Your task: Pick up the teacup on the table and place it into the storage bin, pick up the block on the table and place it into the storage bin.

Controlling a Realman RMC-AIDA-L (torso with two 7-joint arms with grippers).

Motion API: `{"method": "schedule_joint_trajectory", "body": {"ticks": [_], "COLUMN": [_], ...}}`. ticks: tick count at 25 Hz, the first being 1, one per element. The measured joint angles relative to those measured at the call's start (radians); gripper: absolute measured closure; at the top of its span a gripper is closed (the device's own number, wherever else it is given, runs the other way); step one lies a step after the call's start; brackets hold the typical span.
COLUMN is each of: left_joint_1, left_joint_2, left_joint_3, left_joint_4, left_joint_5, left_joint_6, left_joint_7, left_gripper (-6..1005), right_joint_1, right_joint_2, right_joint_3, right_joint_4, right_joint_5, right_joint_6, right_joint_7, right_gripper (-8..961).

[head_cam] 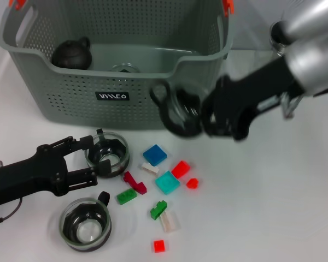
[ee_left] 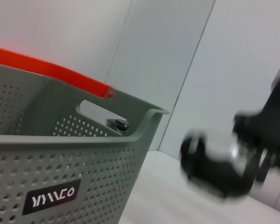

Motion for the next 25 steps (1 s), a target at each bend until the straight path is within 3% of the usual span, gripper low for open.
{"method": "schedule_joint_trajectory", "body": {"ticks": [6,9,12,13,14,19,25], "left_joint_1": [-0.003,-0.005,-0.005,-0.005,-0.006,-0.006,-0.006], "left_joint_2": [0.0,0.0,0.0,0.0,0.001,0.002,0.001], "left_joint_3": [0.0,0.0,0.0,0.0,0.0,0.0,0.0], "left_joint_4": [0.0,0.0,-0.005,-0.005,-0.011,-0.012,-0.014], "left_joint_5": [0.0,0.0,0.0,0.0,0.0,0.0,0.0], "left_joint_6": [-0.003,-0.006,-0.007,-0.007,-0.008,-0.009,-0.009], "left_joint_7": [-0.003,-0.006,-0.006,-0.006,-0.007,-0.012,-0.02], "left_gripper": [126,126,126,126,126,126,126], "right_joint_1": [-0.036,-0.045,-0.028,0.008,0.008,0.205,0.36], "right_joint_2": [-0.015,-0.001,0.007,-0.001,-0.001,-0.026,-0.002], "right_joint_3": [0.182,0.205,0.149,0.095,0.095,0.04,0.042], "right_joint_4": [-0.007,-0.004,0.03,0.067,0.067,0.248,0.399], "right_joint_5": [0.231,0.274,0.278,0.262,0.262,0.116,-0.082], "right_joint_6": [0.026,0.16,0.373,0.485,0.485,0.644,0.807], "right_joint_7": [-0.025,-0.004,0.075,0.139,0.139,0.266,0.325], "right_gripper": [896,896,896,896,896,896,897]}}
